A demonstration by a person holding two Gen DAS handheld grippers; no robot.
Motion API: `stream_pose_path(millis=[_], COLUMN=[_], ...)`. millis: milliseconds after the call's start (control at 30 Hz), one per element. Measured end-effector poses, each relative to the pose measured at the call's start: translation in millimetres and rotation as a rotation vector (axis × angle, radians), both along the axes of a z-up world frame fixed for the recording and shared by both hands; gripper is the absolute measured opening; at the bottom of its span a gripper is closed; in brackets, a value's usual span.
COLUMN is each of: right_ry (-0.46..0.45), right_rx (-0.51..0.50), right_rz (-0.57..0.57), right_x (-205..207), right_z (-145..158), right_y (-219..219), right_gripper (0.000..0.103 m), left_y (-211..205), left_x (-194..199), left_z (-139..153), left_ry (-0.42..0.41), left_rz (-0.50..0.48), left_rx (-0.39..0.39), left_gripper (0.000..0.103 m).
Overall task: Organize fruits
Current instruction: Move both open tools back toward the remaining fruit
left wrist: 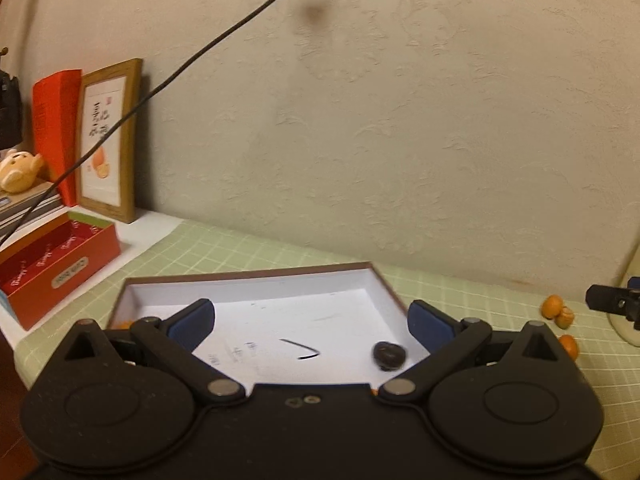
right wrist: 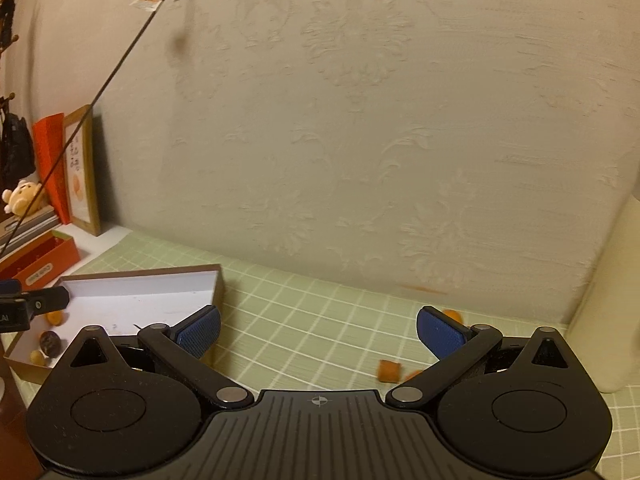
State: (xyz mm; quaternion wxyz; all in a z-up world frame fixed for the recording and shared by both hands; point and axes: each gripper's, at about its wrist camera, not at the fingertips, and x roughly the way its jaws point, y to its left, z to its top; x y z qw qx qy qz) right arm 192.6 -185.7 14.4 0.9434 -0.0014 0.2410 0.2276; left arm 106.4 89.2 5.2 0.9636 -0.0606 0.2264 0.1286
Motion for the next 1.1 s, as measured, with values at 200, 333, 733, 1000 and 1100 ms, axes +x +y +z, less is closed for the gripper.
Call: stream_pose_path(millis=[200, 333, 733, 1000, 1100], right_ry=[0.000, 0.004, 0.035, 0.061, 0.068], right_rx=[-0.004, -0.002, -0.003, -0.013, -0.016], right_rz=[-0.039, -0.070, -0.216, -0.280, -0.302], right_x=[-2, -4, -1, 0, -1], right_z=[0, -1, -12, -22, -25], right_y=[-22, -39, -101, -136, -149], right_gripper=[0.103, 0.103, 0.103, 0.103, 0.103], left_y=[-17, -32, -88, -129, -143], left_x=[5, 9, 34, 50, 57], left_z=[-1, -4, -17, -29, -35], left_ry=[0.003, 0.004, 0.023, 0.049, 0.059], left_rz=[-0.036, -0.069, -0.193, -0.277, -0.299], left_rx=[0.002, 0.003, 0.008, 0.010, 0.005], left_gripper=[0.097, 0.095, 0.090, 0.090, 0.090])
